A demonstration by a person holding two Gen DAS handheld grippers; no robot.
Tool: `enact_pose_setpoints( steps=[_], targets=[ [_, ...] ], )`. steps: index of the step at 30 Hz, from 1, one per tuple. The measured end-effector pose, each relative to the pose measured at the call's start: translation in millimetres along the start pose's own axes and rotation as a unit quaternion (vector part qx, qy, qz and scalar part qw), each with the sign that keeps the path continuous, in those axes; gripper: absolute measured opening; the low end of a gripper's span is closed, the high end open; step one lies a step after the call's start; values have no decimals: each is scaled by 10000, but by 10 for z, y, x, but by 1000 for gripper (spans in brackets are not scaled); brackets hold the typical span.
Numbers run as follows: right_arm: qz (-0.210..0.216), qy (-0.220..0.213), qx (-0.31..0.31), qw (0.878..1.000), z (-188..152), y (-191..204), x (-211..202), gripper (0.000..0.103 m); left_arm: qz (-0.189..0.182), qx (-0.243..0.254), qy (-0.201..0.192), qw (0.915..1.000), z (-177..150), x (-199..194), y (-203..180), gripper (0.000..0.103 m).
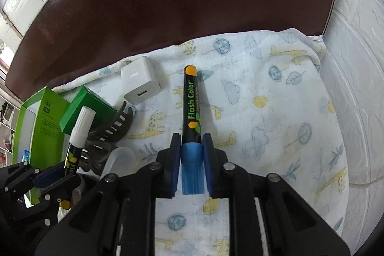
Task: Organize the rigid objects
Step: 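Grasp the blue-capped marker with the right tool while the left grasps the white-capped marker, then carry both markers over the green-rimmed box and release them inside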
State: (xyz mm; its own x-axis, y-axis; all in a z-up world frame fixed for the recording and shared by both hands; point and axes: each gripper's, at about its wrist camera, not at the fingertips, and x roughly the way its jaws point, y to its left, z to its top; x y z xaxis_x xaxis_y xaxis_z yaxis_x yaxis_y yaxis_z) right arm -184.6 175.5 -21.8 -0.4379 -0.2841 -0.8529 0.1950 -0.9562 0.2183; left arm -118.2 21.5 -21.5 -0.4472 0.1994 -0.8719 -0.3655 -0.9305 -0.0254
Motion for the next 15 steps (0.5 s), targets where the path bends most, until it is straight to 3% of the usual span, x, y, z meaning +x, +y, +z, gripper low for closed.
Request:
enact_pose_setpoints(
  steps=[11,15],
  targets=[
    [758,-316,-46,9966,-43,281,-497,17,-3,-227,-484,9986,-31,-457,209,15],
    [650,-413,-261,9967,-97,518,-561,17,125,-463,-642,9968,-95,-613,423,15]
  ],
)
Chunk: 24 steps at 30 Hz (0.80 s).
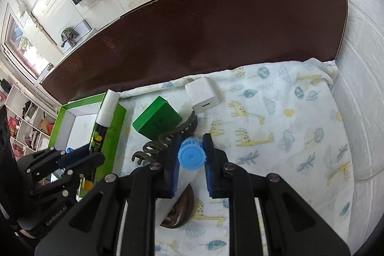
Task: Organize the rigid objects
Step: 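Carry both markers over the green-rimmed box and release them inside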
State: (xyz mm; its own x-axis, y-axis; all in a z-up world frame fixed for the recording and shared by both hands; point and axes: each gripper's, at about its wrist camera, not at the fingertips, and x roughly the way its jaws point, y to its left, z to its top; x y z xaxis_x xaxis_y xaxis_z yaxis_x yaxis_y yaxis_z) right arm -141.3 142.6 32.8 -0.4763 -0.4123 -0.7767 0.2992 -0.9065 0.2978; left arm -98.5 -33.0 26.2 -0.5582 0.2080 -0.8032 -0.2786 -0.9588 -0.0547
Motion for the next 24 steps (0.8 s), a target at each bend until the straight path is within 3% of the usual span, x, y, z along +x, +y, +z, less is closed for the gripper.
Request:
enact_pose_setpoints(
  steps=[7,12,18,24],
  targets=[
    [-140,-152,118,9997,0,-20,-170,17,150,-283,-157,9994,-74,-175,310,15],
    [-119,-467,-100,9988,70,208,-415,17,234,-484,-306,9981,-126,-305,502,15],
    [400,-529,-553,9963,106,723,-485,17,463,-787,-419,9949,-243,-472,847,15],
    [1003,-275,-1020,9893,48,1332,-310,18,718,-1074,-400,9908,-473,-579,1193,15]
  ],
)
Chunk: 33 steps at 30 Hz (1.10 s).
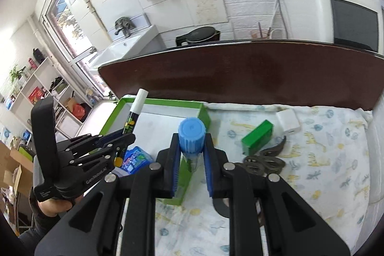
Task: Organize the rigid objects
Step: 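Carry both markers over the green-rimmed box and release them inside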
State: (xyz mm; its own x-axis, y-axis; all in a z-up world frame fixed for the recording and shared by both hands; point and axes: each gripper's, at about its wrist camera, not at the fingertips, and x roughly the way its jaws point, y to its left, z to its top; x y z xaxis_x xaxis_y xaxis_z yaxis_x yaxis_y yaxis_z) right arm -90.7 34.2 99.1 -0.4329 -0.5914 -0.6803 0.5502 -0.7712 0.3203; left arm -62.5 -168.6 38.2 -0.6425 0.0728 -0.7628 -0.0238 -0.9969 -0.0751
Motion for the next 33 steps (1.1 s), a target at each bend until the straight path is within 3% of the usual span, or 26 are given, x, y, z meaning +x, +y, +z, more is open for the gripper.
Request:
enact_pose_setpoints(
  steps=[6,19,33],
  targets=[
    [202,486,-391,9978,-25,447,410,18,-86,-190,102,9997,-166,3,227,15],
    [-156,1285,-704,9891,-138,788,1039,18,-338,-491,299,9978,-224,236,404,15],
    [-431,1380,-572,9878,-66,741,1270,21,-426,-623,501,9959,-243,411,468,15]
  ],
)
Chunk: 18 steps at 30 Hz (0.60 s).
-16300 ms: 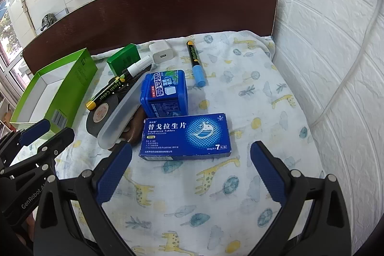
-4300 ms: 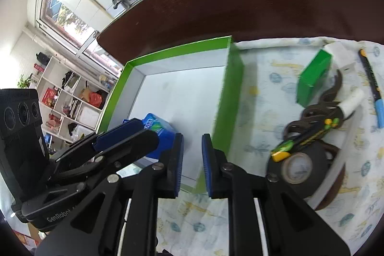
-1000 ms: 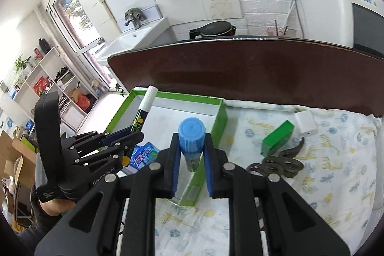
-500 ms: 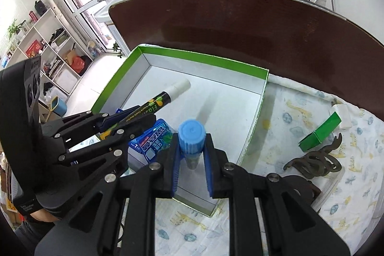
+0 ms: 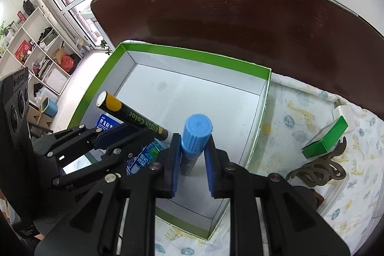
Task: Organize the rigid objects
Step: 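Carry both markers over the green-rimmed box and release them inside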
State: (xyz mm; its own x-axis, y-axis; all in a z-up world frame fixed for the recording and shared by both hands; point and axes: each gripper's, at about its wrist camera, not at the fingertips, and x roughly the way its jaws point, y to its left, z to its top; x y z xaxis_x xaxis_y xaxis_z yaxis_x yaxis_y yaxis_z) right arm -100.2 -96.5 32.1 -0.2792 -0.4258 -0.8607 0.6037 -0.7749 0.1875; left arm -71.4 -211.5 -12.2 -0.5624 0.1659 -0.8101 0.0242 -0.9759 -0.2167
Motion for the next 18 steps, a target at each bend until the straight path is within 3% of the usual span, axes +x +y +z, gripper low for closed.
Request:
enact_pose_setpoints(
  steps=[6,13,18],
  targets=[
    [119,-79,214,9997,26,-72,2,21,278,104,-95,9995,17,-64,-17,16],
    [275,-590,384,9971,46,-134,-268,22,321,-204,-580,9976,83,-304,86,45],
    [223,-776,362,9961,-8,-222,-433,24,270,-143,-696,9971,111,-416,7,47]
  ],
)
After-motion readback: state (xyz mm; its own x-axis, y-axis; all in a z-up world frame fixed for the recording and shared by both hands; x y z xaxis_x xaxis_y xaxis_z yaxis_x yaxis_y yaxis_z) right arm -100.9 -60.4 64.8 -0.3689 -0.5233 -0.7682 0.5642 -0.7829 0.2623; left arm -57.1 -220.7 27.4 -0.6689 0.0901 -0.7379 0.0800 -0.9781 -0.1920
